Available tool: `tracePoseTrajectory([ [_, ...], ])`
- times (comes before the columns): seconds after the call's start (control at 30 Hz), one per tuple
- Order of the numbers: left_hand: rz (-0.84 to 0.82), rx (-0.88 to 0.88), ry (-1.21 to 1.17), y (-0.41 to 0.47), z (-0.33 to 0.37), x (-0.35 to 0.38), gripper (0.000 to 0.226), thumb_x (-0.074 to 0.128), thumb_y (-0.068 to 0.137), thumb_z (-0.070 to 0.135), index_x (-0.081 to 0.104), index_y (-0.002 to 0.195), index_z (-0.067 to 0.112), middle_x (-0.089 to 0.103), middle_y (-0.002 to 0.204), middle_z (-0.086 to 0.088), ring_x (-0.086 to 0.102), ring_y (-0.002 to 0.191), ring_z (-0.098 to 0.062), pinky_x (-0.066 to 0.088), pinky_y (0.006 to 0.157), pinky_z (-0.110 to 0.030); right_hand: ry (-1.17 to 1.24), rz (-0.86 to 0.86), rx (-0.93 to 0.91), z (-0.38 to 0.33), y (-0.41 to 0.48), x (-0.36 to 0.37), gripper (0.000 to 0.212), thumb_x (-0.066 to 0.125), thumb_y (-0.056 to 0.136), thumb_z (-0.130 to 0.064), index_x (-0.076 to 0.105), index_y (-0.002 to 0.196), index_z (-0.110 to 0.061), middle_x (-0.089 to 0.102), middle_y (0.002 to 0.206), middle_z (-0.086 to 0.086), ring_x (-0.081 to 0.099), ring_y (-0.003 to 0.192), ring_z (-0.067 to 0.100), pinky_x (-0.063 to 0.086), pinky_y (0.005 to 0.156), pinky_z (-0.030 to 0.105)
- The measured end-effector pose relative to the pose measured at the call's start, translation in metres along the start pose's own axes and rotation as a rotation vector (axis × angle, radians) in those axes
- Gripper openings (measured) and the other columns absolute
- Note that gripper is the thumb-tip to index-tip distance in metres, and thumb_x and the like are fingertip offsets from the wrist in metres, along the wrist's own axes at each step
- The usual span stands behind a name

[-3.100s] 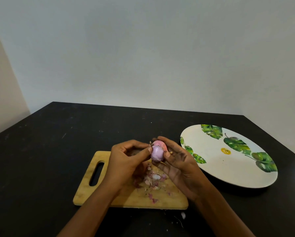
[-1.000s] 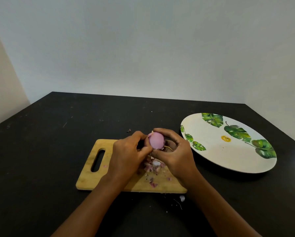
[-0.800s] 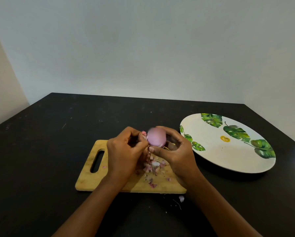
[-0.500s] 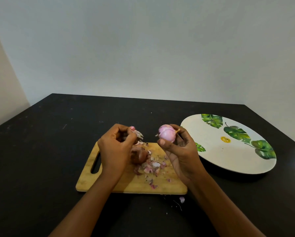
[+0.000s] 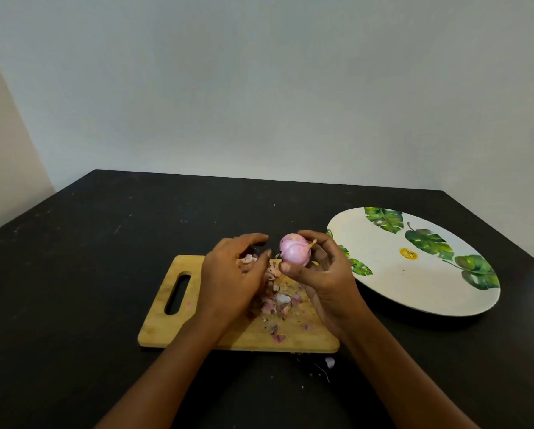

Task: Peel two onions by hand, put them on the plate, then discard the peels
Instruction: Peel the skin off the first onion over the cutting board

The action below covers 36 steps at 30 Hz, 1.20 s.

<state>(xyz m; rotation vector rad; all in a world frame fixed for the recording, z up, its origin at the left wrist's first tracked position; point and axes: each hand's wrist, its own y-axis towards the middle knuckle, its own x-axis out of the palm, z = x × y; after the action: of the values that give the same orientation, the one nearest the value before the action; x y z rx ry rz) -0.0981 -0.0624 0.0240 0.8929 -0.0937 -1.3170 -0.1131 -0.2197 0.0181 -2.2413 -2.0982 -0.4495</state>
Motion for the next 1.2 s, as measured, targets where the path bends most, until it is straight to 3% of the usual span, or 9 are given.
tracePoseTrajectory([
  [0.1,-0.079,-0.018,-0.218,0.001,0.009,-0.004,0.031,0.068,0.080,0.035,0.066,0.108,0.022,0.066,0.098,0.015,0.062,0.092,0.002,0.048,0.075,-0.009,-0.059,-0.055,-0.037,-0.001,-0.002,0.000,0.064,0.085,0.055,-0.010,0.059,0.113,-0.016,0.065,0.116,0.008,0.065,0.108,0.028,0.057,0.087,0.042],
  [0.17,-0.138,-0.010,-0.258,0.001,0.012,-0.006,0.031,0.068,0.078,0.030,0.064,0.108,0.024,0.065,0.098,0.018,0.062,0.093,0.005,0.048,0.075,-0.008,-0.087,-0.086,-0.049,-0.002,-0.003,0.000,0.060,0.082,0.056,-0.010,0.059,0.111,-0.018,0.066,0.114,0.006,0.065,0.108,0.027,0.057,0.087,0.039],
  [0.3,-0.137,0.010,-0.257,0.001,0.011,-0.008,0.030,0.071,0.079,0.016,0.064,0.107,0.023,0.065,0.093,0.019,0.064,0.089,0.005,0.049,0.073,-0.008,-0.149,-0.103,-0.087,-0.004,-0.002,-0.002,0.053,0.082,0.062,0.003,0.062,0.106,-0.018,0.068,0.109,0.005,0.067,0.104,0.026,0.058,0.085,0.036],
  [0.43,-0.109,0.063,-0.187,0.000,0.009,-0.008,0.025,0.070,0.077,0.019,0.065,0.101,0.023,0.063,0.084,0.022,0.064,0.084,0.003,0.049,0.068,-0.006,-0.226,-0.119,-0.115,-0.005,-0.004,-0.002,0.051,0.082,0.065,0.005,0.061,0.105,-0.020,0.067,0.109,0.005,0.067,0.102,0.019,0.057,0.079,0.027],
  [0.63,-0.051,0.108,-0.082,-0.002,0.002,-0.003,0.025,0.067,0.079,0.003,0.068,0.100,0.017,0.064,0.085,0.013,0.061,0.082,0.011,0.048,0.070,-0.004,-0.175,-0.109,-0.087,-0.003,-0.005,0.001,0.054,0.084,0.062,0.003,0.061,0.106,-0.017,0.066,0.112,0.008,0.067,0.102,0.024,0.058,0.080,0.031],
  [0.8,0.011,0.066,-0.175,-0.001,0.009,-0.004,0.028,0.058,0.079,0.014,0.065,0.105,0.021,0.065,0.090,0.017,0.063,0.086,0.008,0.049,0.071,-0.006,0.109,-0.120,0.035,-0.002,-0.003,0.001,0.056,0.084,0.058,0.003,0.064,0.107,-0.015,0.067,0.116,0.012,0.066,0.106,0.032,0.057,0.084,0.043],
  [1.0,0.083,0.018,-0.223,-0.002,0.014,-0.003,0.029,0.058,0.082,0.009,0.064,0.110,0.015,0.061,0.090,0.024,0.061,0.084,0.014,0.045,0.068,-0.002,0.510,-0.180,0.202,-0.007,-0.001,0.004,0.053,0.066,0.064,0.014,0.059,0.114,-0.002,0.068,0.111,0.017,0.069,0.100,0.032,0.059,0.074,0.034],
  [1.13,0.117,-0.045,-0.299,-0.002,0.018,-0.004,0.027,0.059,0.085,0.000,0.065,0.106,0.016,0.068,0.089,0.014,0.067,0.082,0.002,0.052,0.070,-0.011,0.637,-0.222,0.257,-0.010,0.000,0.003,0.066,0.092,0.046,0.000,0.065,0.106,0.007,0.068,0.107,0.024,0.070,0.095,0.032,0.059,0.074,0.032],
  [1.2,0.144,-0.074,-0.319,0.001,0.016,-0.007,0.026,0.059,0.085,0.000,0.065,0.103,0.017,0.069,0.089,0.012,0.068,0.081,-0.001,0.054,0.071,-0.016,0.727,-0.231,0.281,-0.011,0.000,0.000,0.071,0.094,0.044,-0.006,0.061,0.105,0.012,0.066,0.110,0.029,0.068,0.100,0.038,0.059,0.077,0.034],
])
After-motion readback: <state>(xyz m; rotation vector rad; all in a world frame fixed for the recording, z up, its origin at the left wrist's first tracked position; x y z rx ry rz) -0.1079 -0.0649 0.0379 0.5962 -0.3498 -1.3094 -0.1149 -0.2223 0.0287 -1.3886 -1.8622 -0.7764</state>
